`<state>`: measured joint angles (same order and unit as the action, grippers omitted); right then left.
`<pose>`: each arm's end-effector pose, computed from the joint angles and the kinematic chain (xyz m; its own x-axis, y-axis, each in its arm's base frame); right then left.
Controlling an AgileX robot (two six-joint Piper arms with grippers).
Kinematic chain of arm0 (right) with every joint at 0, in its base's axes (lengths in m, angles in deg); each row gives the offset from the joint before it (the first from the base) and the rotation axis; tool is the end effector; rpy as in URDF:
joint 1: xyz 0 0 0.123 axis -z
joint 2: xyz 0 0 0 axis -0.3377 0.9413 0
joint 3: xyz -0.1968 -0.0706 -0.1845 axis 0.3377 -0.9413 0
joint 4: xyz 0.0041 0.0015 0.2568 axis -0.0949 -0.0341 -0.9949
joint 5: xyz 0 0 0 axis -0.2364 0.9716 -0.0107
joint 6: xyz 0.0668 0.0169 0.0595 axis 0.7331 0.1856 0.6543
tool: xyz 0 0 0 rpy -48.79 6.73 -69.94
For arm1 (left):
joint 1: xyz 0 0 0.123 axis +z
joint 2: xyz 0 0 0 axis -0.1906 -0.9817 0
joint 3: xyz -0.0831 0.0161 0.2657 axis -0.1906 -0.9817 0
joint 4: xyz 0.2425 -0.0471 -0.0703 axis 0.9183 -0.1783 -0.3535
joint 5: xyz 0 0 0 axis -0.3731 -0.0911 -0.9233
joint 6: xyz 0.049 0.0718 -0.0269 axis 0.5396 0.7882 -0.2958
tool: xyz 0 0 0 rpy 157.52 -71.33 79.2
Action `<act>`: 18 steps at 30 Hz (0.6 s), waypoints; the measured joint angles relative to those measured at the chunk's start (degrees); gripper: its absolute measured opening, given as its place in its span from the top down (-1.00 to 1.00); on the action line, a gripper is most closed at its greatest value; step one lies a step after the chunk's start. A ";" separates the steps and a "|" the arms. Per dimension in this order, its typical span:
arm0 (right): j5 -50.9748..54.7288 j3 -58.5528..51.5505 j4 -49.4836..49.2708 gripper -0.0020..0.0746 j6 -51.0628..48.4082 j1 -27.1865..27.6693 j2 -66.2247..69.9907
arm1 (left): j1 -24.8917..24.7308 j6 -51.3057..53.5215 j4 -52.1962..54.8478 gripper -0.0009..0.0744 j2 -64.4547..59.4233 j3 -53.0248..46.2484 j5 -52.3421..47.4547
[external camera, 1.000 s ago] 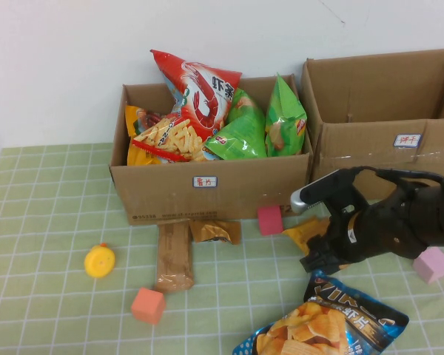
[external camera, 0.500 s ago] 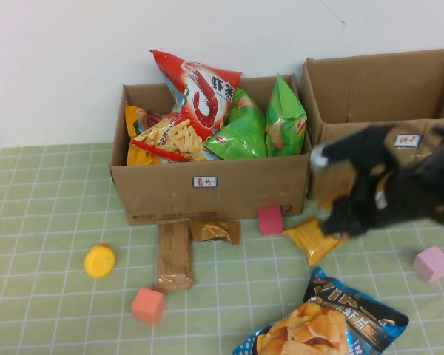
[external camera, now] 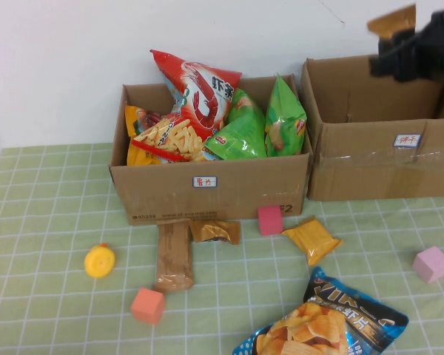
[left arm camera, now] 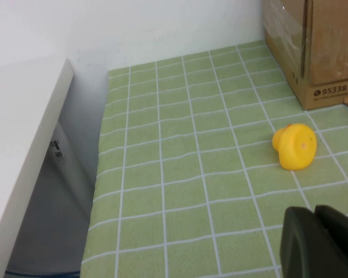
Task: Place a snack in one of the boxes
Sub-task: Place the biscuit in the biscuit box
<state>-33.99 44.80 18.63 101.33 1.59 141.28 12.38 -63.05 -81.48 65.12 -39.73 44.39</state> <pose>0.3699 0.1147 0.3321 -0.3223 -0.1675 -0.9317 -0.2696 0.9597 -0.0792 0.0651 0.0012 0.1789 -0.2353 0.0649 -0.9698 -0.0039 0.9977 0.0677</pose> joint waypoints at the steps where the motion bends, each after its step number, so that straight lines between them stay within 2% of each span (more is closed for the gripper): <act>1: -0.73 1.67 0.00 0.09 0.26 0.78 1.29 | 0.00 0.00 0.00 0.98 0.00 0.00 0.00; 8: -4.10 10.80 0.03 0.08 3.15 2.40 14.16 | 0.00 0.11 0.00 0.98 0.00 0.00 0.00; 13: -2.79 15.52 0.03 -0.30 3.30 2.40 19.98 | 0.00 0.11 0.00 0.98 0.00 0.00 0.00; 18: 7.86 19.34 0.13 -0.35 3.30 2.40 20.26 | 0.00 0.11 0.00 0.98 0.00 0.00 0.00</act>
<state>-26.12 64.14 18.76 104.62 3.99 161.53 12.38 -62.94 -81.48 65.12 -39.73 44.39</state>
